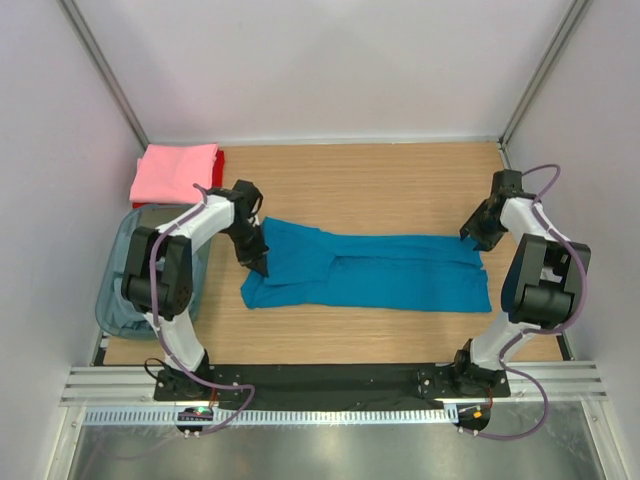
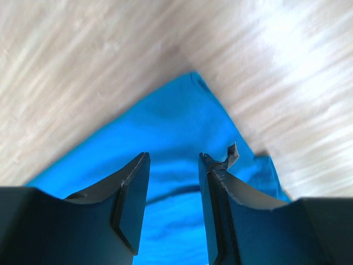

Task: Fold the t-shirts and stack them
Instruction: Fold the tshirt

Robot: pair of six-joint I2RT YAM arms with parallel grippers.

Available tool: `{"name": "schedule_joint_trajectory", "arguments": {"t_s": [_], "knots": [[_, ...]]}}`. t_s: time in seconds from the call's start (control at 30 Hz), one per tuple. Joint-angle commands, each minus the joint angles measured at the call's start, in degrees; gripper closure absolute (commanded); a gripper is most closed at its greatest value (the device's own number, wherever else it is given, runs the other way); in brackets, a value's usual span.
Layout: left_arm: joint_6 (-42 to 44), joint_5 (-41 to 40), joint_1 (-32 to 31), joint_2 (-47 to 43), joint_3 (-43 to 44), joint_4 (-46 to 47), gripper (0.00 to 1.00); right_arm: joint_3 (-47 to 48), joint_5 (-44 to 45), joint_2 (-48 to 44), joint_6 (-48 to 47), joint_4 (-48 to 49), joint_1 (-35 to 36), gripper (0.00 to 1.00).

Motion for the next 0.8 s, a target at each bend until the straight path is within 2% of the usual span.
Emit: {"name": "schedule_joint_trajectory", "arguments": {"t_s": [0.0,0.43,0.6,0.67,0.77], "knots": [[1.1,0.2,0.1,1.6,2.7,0.4,1.00,4.5,0.7,3.3,0.5,1.7,-1.2,0.52],[1.1,-1.3,0.1,5.0,0.9,0.9,0.99,5.3,1.1,10.6,-1.2,5.5,-2.9,0.52],[1.4,-3.7,0.2,6.5,7.1,-1.9,0.77,5.1,1.1,10.3,-1.5,5.7,-3.3,0.53],[1.7,-4.5,0.1,7.7,10.7,-3.7,0.71,5.3,0.8,10.1,-1.5,5.4,-3.3,0.53],[1.8,-4.5,0.2,10.4,17.7,-2.7,0.68,5.5,0.7,9.4,-2.2,5.3,-3.3,0.53]]}}
